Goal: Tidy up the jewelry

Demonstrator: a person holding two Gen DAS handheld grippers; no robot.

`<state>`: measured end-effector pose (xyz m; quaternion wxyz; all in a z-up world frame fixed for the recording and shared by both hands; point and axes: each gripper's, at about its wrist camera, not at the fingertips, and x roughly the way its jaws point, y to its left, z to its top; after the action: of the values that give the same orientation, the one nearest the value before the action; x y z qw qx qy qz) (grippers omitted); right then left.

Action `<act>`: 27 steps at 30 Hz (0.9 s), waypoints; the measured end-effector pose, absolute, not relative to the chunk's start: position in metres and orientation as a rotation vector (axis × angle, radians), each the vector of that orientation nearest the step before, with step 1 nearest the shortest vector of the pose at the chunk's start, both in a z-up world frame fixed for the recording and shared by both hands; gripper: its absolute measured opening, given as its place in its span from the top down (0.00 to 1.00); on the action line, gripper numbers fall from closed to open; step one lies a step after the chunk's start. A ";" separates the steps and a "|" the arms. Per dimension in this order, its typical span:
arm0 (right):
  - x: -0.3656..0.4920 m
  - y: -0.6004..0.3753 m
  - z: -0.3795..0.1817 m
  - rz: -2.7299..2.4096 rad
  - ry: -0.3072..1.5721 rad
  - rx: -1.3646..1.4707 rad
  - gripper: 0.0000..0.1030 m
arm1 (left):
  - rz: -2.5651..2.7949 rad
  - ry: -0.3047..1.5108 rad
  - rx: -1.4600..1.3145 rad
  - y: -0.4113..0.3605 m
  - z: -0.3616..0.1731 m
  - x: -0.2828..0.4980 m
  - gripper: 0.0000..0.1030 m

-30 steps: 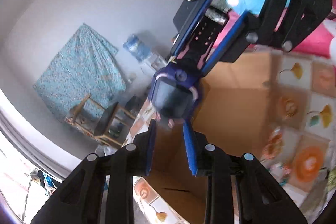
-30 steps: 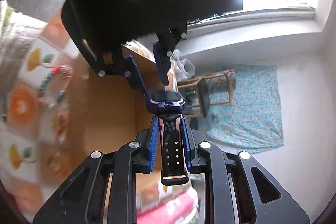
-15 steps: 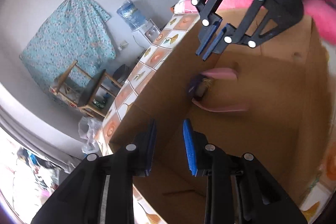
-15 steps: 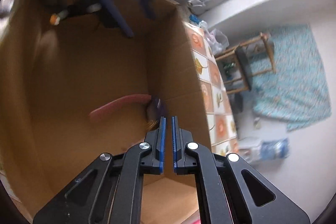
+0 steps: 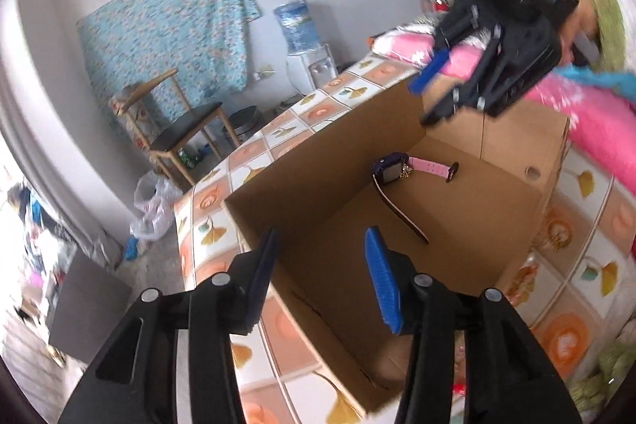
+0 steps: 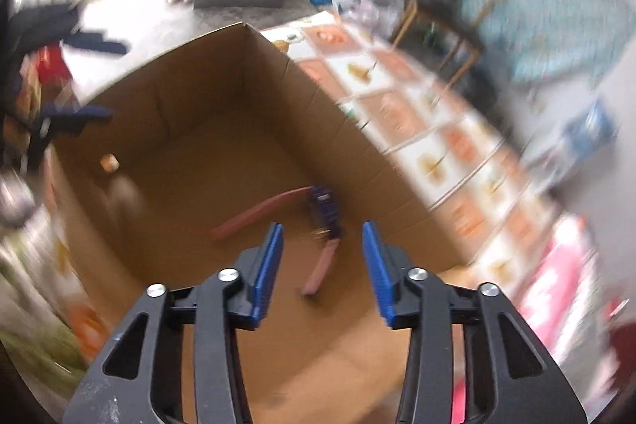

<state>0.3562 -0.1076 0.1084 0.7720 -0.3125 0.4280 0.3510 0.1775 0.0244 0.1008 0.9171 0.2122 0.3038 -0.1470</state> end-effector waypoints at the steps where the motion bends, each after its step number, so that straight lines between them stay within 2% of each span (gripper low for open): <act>1: 0.364 -0.105 0.103 0.740 0.984 -0.619 0.55 | -0.297 0.623 0.409 0.028 0.103 0.172 0.55; 8: 0.384 -0.091 0.075 0.632 1.106 -0.653 0.56 | -0.287 0.623 0.250 0.054 0.107 0.143 0.52; 23: 0.411 -0.089 0.000 0.488 1.334 -0.678 0.59 | -0.319 0.641 0.250 0.051 0.082 0.126 0.51; 24: 0.412 -0.091 -0.004 0.485 1.348 -0.680 0.65 | -0.323 0.640 0.250 0.051 0.082 0.126 0.51; 26: 0.414 -0.093 -0.006 0.496 1.360 -0.668 0.91 | -0.328 0.638 0.250 0.051 0.082 0.125 0.50; 27: 0.413 -0.094 -0.007 0.473 1.360 -0.697 0.99 | -0.329 0.637 0.251 0.050 0.081 0.125 0.50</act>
<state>0.4127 -0.0944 -0.0073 0.6967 -0.3126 0.6098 0.2121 0.1250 0.0500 0.0813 0.9287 0.1224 0.3110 -0.1606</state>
